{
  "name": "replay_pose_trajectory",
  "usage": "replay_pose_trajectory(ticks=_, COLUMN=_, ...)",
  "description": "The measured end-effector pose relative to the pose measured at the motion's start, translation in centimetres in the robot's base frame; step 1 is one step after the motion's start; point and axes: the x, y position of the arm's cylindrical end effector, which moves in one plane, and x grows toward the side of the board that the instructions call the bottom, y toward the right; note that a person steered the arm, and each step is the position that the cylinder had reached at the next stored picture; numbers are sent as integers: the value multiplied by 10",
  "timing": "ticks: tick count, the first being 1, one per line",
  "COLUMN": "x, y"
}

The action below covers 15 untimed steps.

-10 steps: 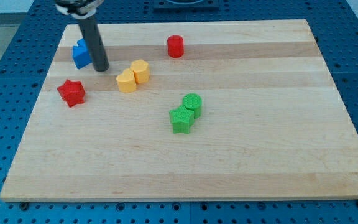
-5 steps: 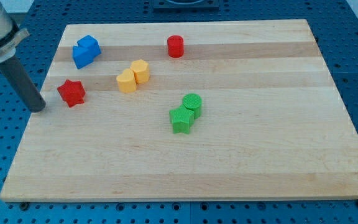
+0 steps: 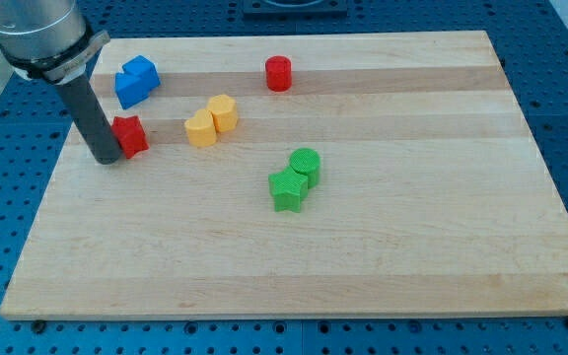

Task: Push the red star into the top left of the red circle

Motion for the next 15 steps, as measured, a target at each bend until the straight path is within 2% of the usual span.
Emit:
replay_pose_trajectory(ticks=8, x=-109, y=69)
replay_pose_trajectory(ticks=13, x=-134, y=106)
replay_pose_trajectory(ticks=15, x=-175, y=106)
